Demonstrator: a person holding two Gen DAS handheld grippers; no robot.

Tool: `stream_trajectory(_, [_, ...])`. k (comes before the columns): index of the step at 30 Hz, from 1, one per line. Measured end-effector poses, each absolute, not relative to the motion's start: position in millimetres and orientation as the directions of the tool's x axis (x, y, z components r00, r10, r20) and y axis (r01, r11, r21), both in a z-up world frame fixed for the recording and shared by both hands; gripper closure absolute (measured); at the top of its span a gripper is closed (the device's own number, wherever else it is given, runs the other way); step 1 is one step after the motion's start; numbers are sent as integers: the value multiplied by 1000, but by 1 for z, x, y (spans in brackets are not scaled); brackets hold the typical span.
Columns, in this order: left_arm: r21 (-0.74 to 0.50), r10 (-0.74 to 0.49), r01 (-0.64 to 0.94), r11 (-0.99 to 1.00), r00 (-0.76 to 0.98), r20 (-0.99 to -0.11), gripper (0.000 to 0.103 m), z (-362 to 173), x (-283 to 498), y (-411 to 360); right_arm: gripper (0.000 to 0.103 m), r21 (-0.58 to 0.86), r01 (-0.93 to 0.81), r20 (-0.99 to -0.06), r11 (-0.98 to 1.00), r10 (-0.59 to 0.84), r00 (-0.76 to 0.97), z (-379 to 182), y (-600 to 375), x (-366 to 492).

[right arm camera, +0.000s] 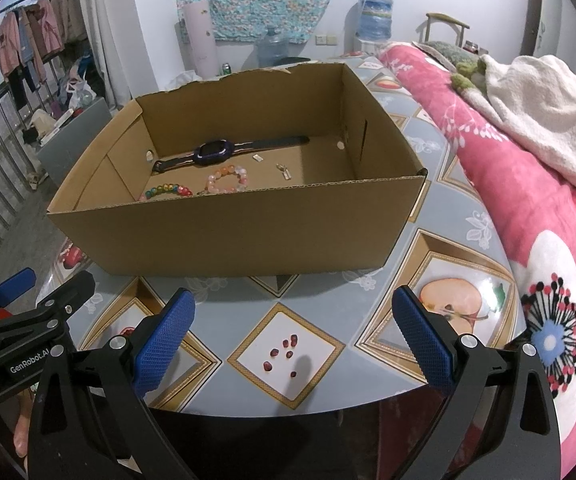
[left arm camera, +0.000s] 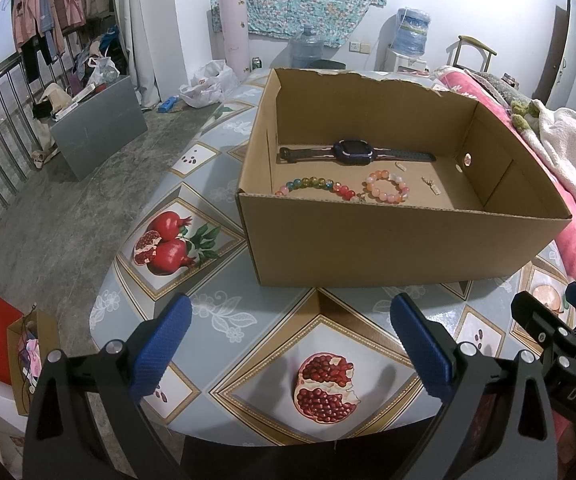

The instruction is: Organize jewelry

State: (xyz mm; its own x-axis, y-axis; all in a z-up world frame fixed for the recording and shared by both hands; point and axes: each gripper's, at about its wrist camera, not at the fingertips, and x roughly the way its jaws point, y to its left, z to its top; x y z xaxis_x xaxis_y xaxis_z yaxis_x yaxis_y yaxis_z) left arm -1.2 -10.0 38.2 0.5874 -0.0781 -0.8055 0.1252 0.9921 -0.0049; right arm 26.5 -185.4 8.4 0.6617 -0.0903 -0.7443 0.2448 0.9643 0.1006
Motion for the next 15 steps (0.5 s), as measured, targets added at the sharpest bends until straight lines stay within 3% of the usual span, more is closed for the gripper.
stream_trajectory(15, [-4,-78,127,992,586,-807,6,38,-1,-10,8,103,245,-746,964,-88,660,9,-184,28])
